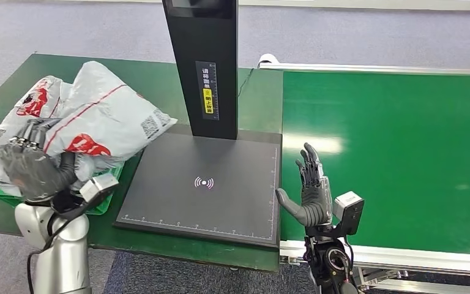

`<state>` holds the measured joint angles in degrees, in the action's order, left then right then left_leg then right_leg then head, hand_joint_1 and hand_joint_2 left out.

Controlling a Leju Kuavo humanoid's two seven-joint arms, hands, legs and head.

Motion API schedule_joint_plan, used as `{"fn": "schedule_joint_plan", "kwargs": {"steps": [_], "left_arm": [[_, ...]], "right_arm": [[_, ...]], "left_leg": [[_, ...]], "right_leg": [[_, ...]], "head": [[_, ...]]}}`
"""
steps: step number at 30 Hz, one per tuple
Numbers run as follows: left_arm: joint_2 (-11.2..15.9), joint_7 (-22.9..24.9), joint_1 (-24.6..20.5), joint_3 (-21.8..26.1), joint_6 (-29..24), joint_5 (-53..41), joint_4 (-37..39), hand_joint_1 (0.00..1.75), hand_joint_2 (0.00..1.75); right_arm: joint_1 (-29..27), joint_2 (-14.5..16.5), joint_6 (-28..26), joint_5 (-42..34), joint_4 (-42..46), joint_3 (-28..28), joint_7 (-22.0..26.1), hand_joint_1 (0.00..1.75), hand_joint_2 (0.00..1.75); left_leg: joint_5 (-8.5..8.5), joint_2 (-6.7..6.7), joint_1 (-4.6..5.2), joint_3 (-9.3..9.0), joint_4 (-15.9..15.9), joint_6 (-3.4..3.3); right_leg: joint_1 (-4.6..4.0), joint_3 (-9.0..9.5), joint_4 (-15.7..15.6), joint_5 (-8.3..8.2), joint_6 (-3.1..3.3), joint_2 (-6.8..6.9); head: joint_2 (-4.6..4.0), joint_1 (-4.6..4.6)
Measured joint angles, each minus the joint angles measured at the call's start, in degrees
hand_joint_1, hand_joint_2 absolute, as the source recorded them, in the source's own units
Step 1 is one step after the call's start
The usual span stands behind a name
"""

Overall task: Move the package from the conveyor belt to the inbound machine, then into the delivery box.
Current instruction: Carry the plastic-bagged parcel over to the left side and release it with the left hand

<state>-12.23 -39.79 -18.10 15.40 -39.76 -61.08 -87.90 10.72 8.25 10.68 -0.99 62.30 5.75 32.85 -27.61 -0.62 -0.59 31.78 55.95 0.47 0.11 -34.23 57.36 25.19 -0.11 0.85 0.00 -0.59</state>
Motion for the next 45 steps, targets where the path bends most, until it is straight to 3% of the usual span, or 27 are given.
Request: {"fn": "schedule_joint_plan", "kwargs": {"steps": [3, 5, 7, 9, 11, 14, 19, 22, 27, 28, 31, 32, 36, 40, 43, 45], "left_arm": [[0.47, 0.34, -4.59, 8.12, 0.0, -3.17, 1.69, 1.75, 1.75], [1.16, 3.48, -8.21, 13.56, 0.01, -8.12, 5.59, 1.75, 1.75], [2.27, 11.24, -11.09, 17.29, 0.01, -14.43, 11.27, 1.75, 1.75], [4.05, 22.01, -13.3, 18.54, 0.18, -18.92, 18.52, 1.75, 1.75], [6.18, 31.12, -14.9, 17.84, 1.05, -20.65, 25.63, 1.75, 1.75], [8.8, 36.96, -16.29, 15.39, 3.84, -20.09, 33.51, 1.75, 1.75], [11.96, 40.23, -18.5, 11.27, 11.3, -18.32, 42.04, 1.5, 1.75], [13.35, 42.05, -19.82, 9.06, 15.77, -18.57, 46.19, 1.5, 1.75], [14.58, 42.61, -20.94, 7.23, 16.78, -18.61, 49.93, 1.5, 1.75], [14.74, 42.63, -21.05, 7.04, 16.79, -18.61, 50.33, 1.35, 1.75], [15.08, 42.63, -21.22, 6.69, 16.91, -18.62, 51.26, 0.26, 1.75], [15.16, 42.65, -21.24, 6.56, 17.14, -18.66, 51.54, 0.03, 1.75], [15.51, 44.01, -21.48, 5.56, 19.99, -19.71, 52.81, 0.0, 1.75], [16.09, 46.74, -22.52, 3.72, 25.61, -21.65, 55.15, 0.0, 0.0], [16.45, 47.21, -22.79, 2.86, 25.29, -21.29, 56.4, 0.0, 0.0], [16.48, 44.94, -22.02, 2.82, 20.02, -18.48, 56.75, 0.0, 0.0]], "right_arm": [[-0.01, -0.11, -0.54, -0.37, -0.15, 0.08, 0.15, 0.0, 1.75], [-0.04, -0.23, -0.89, -0.54, -0.16, 0.07, 0.23, 0.0, 1.75], [-0.12, -0.33, -1.01, -0.61, -0.13, 0.0, 0.14, 0.0, 1.75], [-0.22, -0.43, -0.73, -0.49, -0.05, -0.09, -0.16, 0.0, 1.75], [-0.26, -0.48, -0.09, -0.09, 0.01, -0.18, -0.51, 0.0, 1.75], [-0.1, -0.49, 0.8, 0.66, -0.01, -0.26, -0.73, 0.0, 1.75], [1.24, -0.49, 1.78, 1.47, -0.45, -0.33, -0.69, 0.0, 1.75], [2.21, -0.49, 2.14, 1.8, -1.14, -0.38, -0.55, 0.0, 1.75], [2.91, -0.49, 2.36, 1.98, -2.02, -0.41, -0.46, 0.0, 1.75], [2.96, -0.49, 2.37, 1.99, -2.15, -0.42, -0.45, 0.0, 1.75], [3.0, -0.49, 2.37, 2.02, -2.48, -0.42, -0.41, 0.0, 1.75], [3.0, -0.49, 2.37, 2.03, -2.58, -0.42, -0.39, 0.0, 1.75], [3.03, -0.43, 2.5, 2.45, -2.95, -0.44, -0.34, 0.0, 1.75], [3.54, -0.31, 2.69, 3.13, -3.59, -0.44, -0.34, 0.0, 1.75], [3.96, -0.26, 2.72, 3.31, -4.04, -0.46, -0.34, 0.0, 1.75], [3.91, -0.26, 2.66, 3.31, -4.15, -0.49, -0.38, 0.0, 1.75]], "left_leg": [[0.01, -0.02, 0.0, -0.02, 0.0, 0.0], [0.01, -0.01, 0.0, -0.05, 0.0, 0.0], [0.02, -0.04, 0.0, -0.08, 0.0, 0.01], [0.05, -0.05, -0.01, -0.09, 0.0, 0.02], [0.08, -0.05, -0.02, -0.09, 0.0, 0.03], [0.08, -0.05, -0.01, -0.05, 0.01, 0.03], [0.08, 0.06, 0.02, -0.05, 0.01, 0.02], [0.14, 0.23, 0.02, -0.08, 0.0, -0.01], [0.26, 0.41, 0.01, -0.13, -0.01, 0.0], [0.27, 0.42, 0.01, -0.14, -0.01, 0.0], [0.29, 0.43, 0.01, -0.19, -0.01, 0.0], [0.3, 0.44, 0.01, -0.2, -0.01, -0.01], [0.31, 0.54, 0.02, -0.24, -0.01, -0.01], [0.35, 0.87, 0.02, -0.36, -0.02, -0.01], [0.42, 1.08, 0.02, -0.45, -0.04, -0.01], [0.48, 1.09, 0.02, -0.47, -0.04, 0.01]], "right_leg": [[0.0, -0.01, 0.0, 0.0, 0.01, -0.01], [0.0, -0.01, 0.0, 0.0, 0.01, 0.0], [-0.01, -0.01, 0.0, -0.02, 0.03, -0.03], [-0.03, -0.01, 0.01, -0.03, 0.05, -0.05], [-0.04, 0.0, 0.01, -0.04, 0.05, -0.05], [-0.02, 0.0, 0.01, -0.03, 0.04, -0.03], [0.02, 0.04, 0.0, -0.02, 0.03, 0.06], [0.02, 0.12, 0.0, -0.02, 0.03, 0.23], [0.02, 0.24, 0.0, -0.03, 0.04, 0.38], [0.02, 0.26, 0.0, -0.03, 0.04, 0.39], [0.02, 0.31, 0.0, -0.04, 0.04, 0.39], [0.02, 0.33, 0.0, -0.04, 0.04, 0.4], [0.02, 0.4, 0.0, -0.04, 0.04, 0.49], [0.05, 0.6, 0.0, 0.0, 0.05, 0.84], [0.05, 0.76, 0.0, 0.02, 0.06, 1.06], [0.04, 0.76, 0.0, 0.0, 0.08, 1.09]], "head": [[0.0, -0.01], [0.0, -0.02], [0.0, -0.03], [0.0, -0.02], [0.0, -0.01], [0.0, 0.0], [0.0, -0.01], [0.0, -0.02], [0.0, -0.02], [0.0, -0.02], [0.0, -0.01], [0.0, -0.01], [0.0, -0.02], [0.0, -0.03], [0.0, -0.02], [0.0, -0.02]]}}
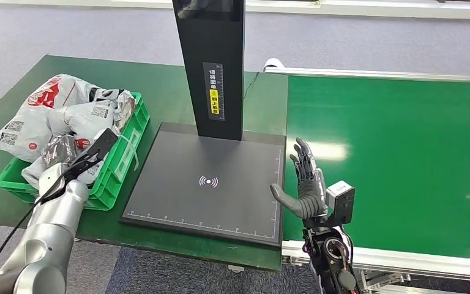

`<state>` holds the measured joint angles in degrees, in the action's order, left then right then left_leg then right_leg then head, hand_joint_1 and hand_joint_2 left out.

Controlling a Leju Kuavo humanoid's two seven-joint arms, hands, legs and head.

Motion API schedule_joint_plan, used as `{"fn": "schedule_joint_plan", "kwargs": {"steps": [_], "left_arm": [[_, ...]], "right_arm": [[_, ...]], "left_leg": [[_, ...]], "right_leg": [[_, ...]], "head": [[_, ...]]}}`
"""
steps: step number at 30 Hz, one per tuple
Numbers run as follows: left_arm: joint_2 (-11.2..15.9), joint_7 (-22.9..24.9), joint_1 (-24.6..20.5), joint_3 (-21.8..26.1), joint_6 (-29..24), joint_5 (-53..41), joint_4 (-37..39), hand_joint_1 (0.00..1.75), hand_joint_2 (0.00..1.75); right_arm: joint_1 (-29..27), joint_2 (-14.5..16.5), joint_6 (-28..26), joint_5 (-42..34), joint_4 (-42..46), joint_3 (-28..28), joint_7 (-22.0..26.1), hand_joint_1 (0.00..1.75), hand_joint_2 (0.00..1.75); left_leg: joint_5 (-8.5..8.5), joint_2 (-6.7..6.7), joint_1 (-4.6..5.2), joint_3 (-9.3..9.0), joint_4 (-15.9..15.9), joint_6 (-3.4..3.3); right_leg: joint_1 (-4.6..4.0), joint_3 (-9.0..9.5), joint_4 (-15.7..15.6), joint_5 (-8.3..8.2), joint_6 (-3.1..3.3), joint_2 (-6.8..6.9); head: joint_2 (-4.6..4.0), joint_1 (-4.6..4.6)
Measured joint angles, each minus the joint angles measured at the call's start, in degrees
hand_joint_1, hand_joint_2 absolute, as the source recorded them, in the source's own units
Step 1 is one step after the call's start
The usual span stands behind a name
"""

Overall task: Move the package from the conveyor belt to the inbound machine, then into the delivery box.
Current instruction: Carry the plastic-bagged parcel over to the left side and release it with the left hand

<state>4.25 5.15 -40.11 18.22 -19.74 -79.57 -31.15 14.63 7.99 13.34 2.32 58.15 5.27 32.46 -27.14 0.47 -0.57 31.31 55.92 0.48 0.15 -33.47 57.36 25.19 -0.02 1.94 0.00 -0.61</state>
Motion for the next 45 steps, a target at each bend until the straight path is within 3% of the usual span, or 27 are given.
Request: {"fn": "schedule_joint_plan", "kwargs": {"steps": [2, 5, 8, 10, 14, 20, 33, 35, 37, 42, 45], "left_arm": [[-0.46, -7.18, 2.0, 0.49, -8.46, 7.11, -0.71, 0.0, 0.0], [-2.9, -24.41, 6.82, 2.27, -18.17, 22.09, -6.95, 0.0, 0.0], [-7.21, -38.84, 11.36, 5.8, -20.16, 30.52, -16.29, 0.0, 0.0], [-10.16, -43.67, 14.05, 8.01, -20.22, 34.01, -22.7, 0.0, 0.0], [-14.73, -45.08, 19.23, 8.75, -20.28, 41.49, -35.24, 0.0, 0.0], [-19.24, -45.31, 25.78, 4.51, -20.26, 51.06, -50.59, 0.0, 0.0], [-21.14, -45.34, 29.08, -0.15, -20.19, 55.13, -58.47, 0.0, 0.0], [-20.49, -45.34, 29.81, -2.3, -19.61, 60.28, -58.67, 0.0, 0.87], [-18.88, -44.39, 31.11, -6.98, -14.79, 66.18, -58.61, 0.0, 1.75], [-15.31, -37.2, 34.3, -20.45, 17.06, 69.99, -55.9, 0.0, 1.75], [-14.53, -35.15, 35.32, -24.99, 27.21, 70.39, -52.25, 0.0, 1.75]], "right_arm": [[-0.72, -0.01, -0.08, -0.18, 0.52, -0.09, -0.26, 0.0, 1.75], [-2.73, -0.01, -0.27, -0.46, 2.55, -0.24, -0.75, 0.0, 1.75], [-4.09, 0.02, -0.69, -0.51, 4.1, -0.28, -0.91, 0.0, 1.75], [-4.59, 0.07, -0.96, -0.5, 4.78, -0.2, -0.92, 0.0, 1.75], [-5.05, 0.21, -1.39, -0.48, 5.79, 0.06, -0.94, 0.0, 1.75], [-4.58, 0.45, -1.74, -0.4, 6.13, 0.86, -0.78, 0.0, 1.75], [-4.24, 0.51, -2.02, -0.33, 6.68, 1.84, -0.68, 0.0, 1.75], [-4.25, 0.51, -2.02, -0.26, 6.92, 1.86, -0.63, 0.0, 1.75], [-4.24, 0.48, -2.0, -0.06, 7.32, 1.86, -0.59, 0.0, 1.75], [-4.02, 0.34, -4.08, 2.42, 7.6, 1.88, -0.49, 0.0, 1.75], [-4.01, 0.34, -8.37, 4.55, 7.69, 1.86, -1.06, 0.0, 1.75]], "left_leg": [[0.05, -0.09, 0.0, 0.04, 0.01, 0.01], [0.06, -0.25, 0.0, 0.22, 0.03, 0.0], [-0.02, -0.47, 0.02, 0.43, 0.05, -0.04], [-0.15, -0.65, 0.03, 0.47, 0.05, -0.07], [-0.33, -0.88, 0.02, 0.49, 0.05, -0.06], [-0.36, -0.87, 0.0, 0.5, 0.03, -0.05], [-0.35, -0.87, 0.0, 0.47, 0.03, -0.05], [-0.35, -0.87, 0.0, 0.47, 0.03, -0.05], [-0.35, -0.86, 0.01, 0.48, 0.04, -0.05], [-0.36, -0.94, 0.03, 0.49, 0.03, -0.06], [-0.38, -1.0, 0.04, 0.47, 0.04, -0.08]], "right_leg": [[-0.01, -0.09, 0.0, -0.05, 0.02, -0.04], [-0.01, -0.29, 0.01, -0.1, 0.02, -0.16], [0.0, -0.51, 0.0, -0.12, 0.0, -0.35], [0.01, -0.61, -0.01, -0.12, -0.01, -0.56], [0.01, -0.74, -0.02, -0.08, -0.02, -0.84], [-0.01, -0.75, -0.02, -0.03, -0.04, -0.86], [-0.01, -0.73, -0.02, -0.04, -0.04, -0.86], [-0.01, -0.75, -0.02, -0.04, -0.04, -0.87], [-0.01, -0.76, -0.02, -0.03, -0.05, -0.86], [0.03, -0.73, -0.03, -0.03, -0.07, -0.92], [0.04, -0.76, -0.03, -0.04, -0.07, -0.98]], "head": [[0.0, 0.01], [0.0, 0.02], [0.0, 0.03], [0.0, 0.03], [0.0, 0.01], [0.0, 0.01], [0.0, 0.01], [0.0, 0.0], [0.0, 0.0], [0.0, 0.02], [0.0, 0.02]]}}
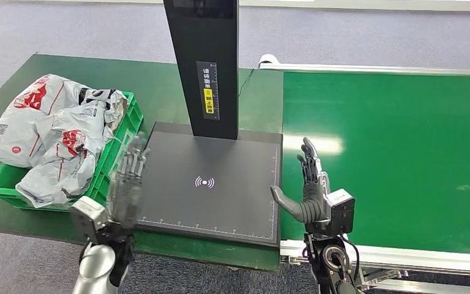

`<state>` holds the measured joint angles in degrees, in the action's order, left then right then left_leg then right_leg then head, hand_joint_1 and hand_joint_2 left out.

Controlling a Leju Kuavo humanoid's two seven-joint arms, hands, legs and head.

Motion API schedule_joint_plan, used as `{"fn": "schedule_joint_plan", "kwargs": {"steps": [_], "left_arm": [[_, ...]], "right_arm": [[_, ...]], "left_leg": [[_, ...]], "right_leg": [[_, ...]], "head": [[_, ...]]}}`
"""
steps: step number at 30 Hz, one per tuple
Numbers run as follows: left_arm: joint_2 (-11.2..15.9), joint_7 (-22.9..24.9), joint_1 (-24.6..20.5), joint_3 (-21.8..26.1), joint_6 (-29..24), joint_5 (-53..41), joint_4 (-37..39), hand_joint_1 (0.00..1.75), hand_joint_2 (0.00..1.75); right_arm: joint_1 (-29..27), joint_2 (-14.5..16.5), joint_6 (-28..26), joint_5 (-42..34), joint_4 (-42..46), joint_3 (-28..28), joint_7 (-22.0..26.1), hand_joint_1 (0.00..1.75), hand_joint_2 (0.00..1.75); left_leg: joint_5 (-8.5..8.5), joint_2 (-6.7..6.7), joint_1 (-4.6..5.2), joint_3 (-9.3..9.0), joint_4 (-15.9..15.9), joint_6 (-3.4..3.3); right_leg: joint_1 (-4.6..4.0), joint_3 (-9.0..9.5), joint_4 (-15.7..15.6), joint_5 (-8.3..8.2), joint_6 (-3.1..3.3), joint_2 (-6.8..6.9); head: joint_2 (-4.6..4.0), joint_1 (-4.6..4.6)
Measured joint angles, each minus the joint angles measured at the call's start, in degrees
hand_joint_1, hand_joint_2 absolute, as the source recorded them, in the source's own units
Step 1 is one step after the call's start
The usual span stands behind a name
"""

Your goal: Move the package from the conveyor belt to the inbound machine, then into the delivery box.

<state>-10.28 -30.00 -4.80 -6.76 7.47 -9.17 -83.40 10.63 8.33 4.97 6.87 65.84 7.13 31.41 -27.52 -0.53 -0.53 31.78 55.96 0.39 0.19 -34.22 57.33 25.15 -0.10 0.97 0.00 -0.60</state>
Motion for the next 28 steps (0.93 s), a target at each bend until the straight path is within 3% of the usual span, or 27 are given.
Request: {"fn": "schedule_joint_plan", "kwargs": {"steps": [3, 4, 7, 8, 18, 28], "left_arm": [[0.35, 1.39, 0.24, -1.72, 4.99, 1.94, 3.26, 0.0, 1.75], [0.42, 1.99, 0.26, -1.98, 6.47, 2.54, 4.2, 0.0, 1.31], [0.53, 3.01, 0.4, -2.33, 9.21, 3.53, 6.22, 0.0, 1.31], [0.53, 3.12, 0.46, -2.36, 9.5, 3.64, 6.65, 0.0, 1.75], [0.44, 3.4, 0.98, -2.35, 5.31, 2.29, 7.58, 0.0, 1.75], [0.23, 3.4, 1.01, -2.35, 4.92, 2.05, 7.58, 0.0, 1.75]], "right_arm": [[-0.39, 0.04, -3.34, 1.08, 0.91, -0.03, -1.52, 0.0, 1.75], [-0.68, 0.07, -4.37, 1.42, 1.4, -0.03, -2.09, 0.0, 1.75], [-1.98, 0.22, -6.98, 1.97, 3.05, 0.0, -3.4, 0.0, 1.75], [-2.5, 0.27, -7.69, 2.03, 3.65, 0.02, -3.59, 0.0, 1.75], [-5.52, 0.41, -11.33, 4.47, 6.61, 1.13, -4.09, 0.0, 1.75], [-6.0, 0.41, -11.55, 4.69, 7.03, 1.44, -4.13, 0.0, 1.75]], "left_leg": [[-0.02, 0.02, -0.02, 0.01, 0.0, 0.01], [-0.02, 0.02, -0.02, 0.01, -0.01, 0.01], [-0.03, 0.01, -0.04, 0.02, -0.02, 0.02], [-0.03, 0.01, -0.04, 0.02, -0.02, 0.03], [-0.03, 0.02, -0.03, 0.03, -0.01, 0.02], [-0.03, 0.02, -0.04, 0.03, -0.02, 0.02]], "right_leg": [[-0.02, -0.03, 0.0, 0.01, 0.01, 0.0], [-0.03, -0.03, 0.0, 0.01, 0.01, 0.0], [-0.06, -0.04, 0.0, 0.02, 0.02, 0.0], [-0.06, -0.05, 0.0, 0.03, 0.03, 0.0], [-0.05, -0.03, 0.0, 0.02, 0.02, 0.0], [-0.05, -0.04, 0.0, 0.03, 0.02, 0.0]], "head": [[0.0, -0.02], [0.0, -0.02], [0.0, -0.02], [0.0, -0.02], [0.0, -0.02], [0.0, -0.01]]}}
